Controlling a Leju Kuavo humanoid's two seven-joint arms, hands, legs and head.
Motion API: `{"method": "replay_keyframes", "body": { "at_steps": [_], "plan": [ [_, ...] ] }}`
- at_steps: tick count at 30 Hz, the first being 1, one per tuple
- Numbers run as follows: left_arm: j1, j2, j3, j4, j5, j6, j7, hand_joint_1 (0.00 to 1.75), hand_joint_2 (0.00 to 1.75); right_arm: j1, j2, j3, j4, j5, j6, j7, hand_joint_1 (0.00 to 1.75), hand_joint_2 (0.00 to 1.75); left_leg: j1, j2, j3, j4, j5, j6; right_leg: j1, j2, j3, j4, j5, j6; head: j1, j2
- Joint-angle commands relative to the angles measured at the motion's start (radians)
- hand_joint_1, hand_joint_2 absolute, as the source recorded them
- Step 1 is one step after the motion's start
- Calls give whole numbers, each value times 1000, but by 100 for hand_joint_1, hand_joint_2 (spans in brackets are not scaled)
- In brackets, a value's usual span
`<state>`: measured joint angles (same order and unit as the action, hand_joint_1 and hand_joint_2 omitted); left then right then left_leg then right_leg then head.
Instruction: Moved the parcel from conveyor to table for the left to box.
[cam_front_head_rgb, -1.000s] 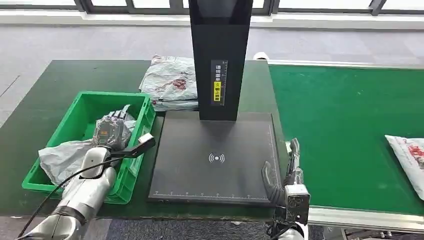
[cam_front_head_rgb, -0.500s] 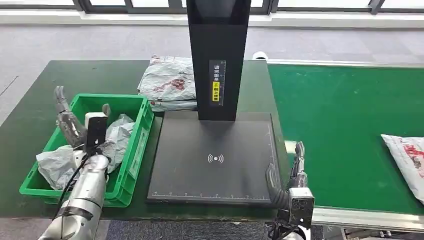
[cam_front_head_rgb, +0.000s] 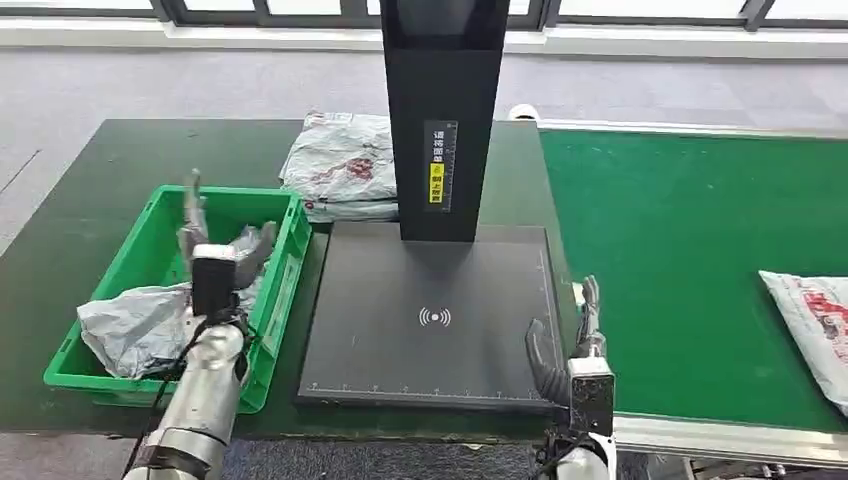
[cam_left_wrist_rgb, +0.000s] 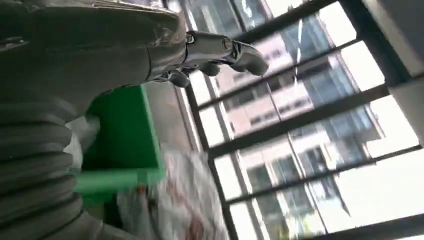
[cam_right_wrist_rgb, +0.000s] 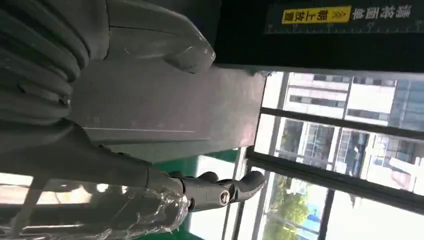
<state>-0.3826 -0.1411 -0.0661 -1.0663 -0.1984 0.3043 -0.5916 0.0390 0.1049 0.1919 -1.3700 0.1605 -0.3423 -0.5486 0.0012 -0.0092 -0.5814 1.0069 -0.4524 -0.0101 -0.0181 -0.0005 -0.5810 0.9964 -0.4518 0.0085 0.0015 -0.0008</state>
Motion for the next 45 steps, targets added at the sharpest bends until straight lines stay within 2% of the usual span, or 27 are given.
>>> {"method": "replay_keyframes", "body": {
  "at_steps": [1, 10, 14, 18, 21, 29, 32, 34, 37, 38, 42, 43, 45],
  "plan": [
    [73, -12, -293, -54, -29, -47, 66, 0, 175, -151, 27, 17, 163, 13, 75, 51, 0, 175, 1, 4, 0, -1, 1, 0, 2, 3, -1, -3, 3, 0, 0, 0],
    [13, -32, -361, 28, 0, -120, 87, 0, 175, -123, 27, 8, 137, 56, 70, 67, 0, 175, 1, 2, -2, 0, 1, 1, 2, 1, -3, -1, 1, 1, 0, 0],
    [-40, -47, -387, 154, 23, -210, 152, 0, 175, -121, 29, 0, 144, 101, 56, 94, 0, 175, 2, 2, -3, 0, 1, 1, 2, 1, -4, -1, 1, 1, 0, 0],
    [-98, -110, -344, 340, 69, -141, 108, 0, 175, -99, 34, -66, 122, 234, -61, 140, 0, 175, 2, -1, -2, -1, 2, 1, 2, -2, -3, -3, 2, 0, 0, 0],
    [-108, -116, -344, 399, 84, -142, 102, 0, 175, -90, 14, -121, 113, 323, -104, 185, 0, 175, 2, 0, -2, -1, 2, 1, 2, -1, -3, -3, 2, 1, 0, 0],
    [-109, -118, -336, 402, 93, -135, 110, 0, 175, -90, 19, -132, 119, 349, -120, 192, 0, 175, 2, 2, -3, -1, 1, 0, 2, 1, -4, -2, 2, 0, 0, 0],
    [-105, -128, -328, 432, 106, -121, 114, 0, 175, -74, -14, -199, 143, 443, -200, 249, 0, 175, 2, 1, -2, -1, 1, 1, 2, 0, -4, -2, 1, 1, 0, 0],
    [-110, -134, -327, 458, 115, -112, 93, 0, 175, -78, -38, -284, 182, 570, -320, 268, 0, 175, 2, -1, -2, -2, 2, 1, 2, -2, -2, -4, 2, 1, 0, 0],
    [-111, -137, -331, 466, 123, -114, 93, 0, 175, -88, -83, -418, 265, 696, -350, 386, 0, 175, 2, -2, -2, -1, 2, 2, 2, -3, -2, -4, 2, 2, 0, 0],
    [-110, -136, -327, 470, 133, -117, 93, 0, 175, -89, -88, -484, 283, 685, -356, 375, 0, 175, 2, -2, -3, -1, 2, 2, 2, -3, -3, -3, 1, 2, 0, 0],
    [-107, -131, -308, 489, 166, -129, 64, 0, 175, -149, -144, -783, 511, 949, -356, 431, 0, 175, 0, -4, -2, -2, 2, 3, 1, -5, 0, -5, 1, 2, 0, 0],
    [-107, -131, -308, 491, 167, -128, 61, 0, 175, -159, -156, -813, 536, 1006, -356, 458, 0, 175, 0, -3, -2, -1, 1, 3, 1, -4, -1, -5, 2, 2, 0, 0],
    [-106, -130, -308, 493, 167, -128, 59, 0, 175, -166, -164, -830, 553, 1003, -356, 439, 0, 175, 0, -2, -2, -1, 0, 3, 0, -3, -1, -5, 2, 2, 0, 0]
  ]
}}
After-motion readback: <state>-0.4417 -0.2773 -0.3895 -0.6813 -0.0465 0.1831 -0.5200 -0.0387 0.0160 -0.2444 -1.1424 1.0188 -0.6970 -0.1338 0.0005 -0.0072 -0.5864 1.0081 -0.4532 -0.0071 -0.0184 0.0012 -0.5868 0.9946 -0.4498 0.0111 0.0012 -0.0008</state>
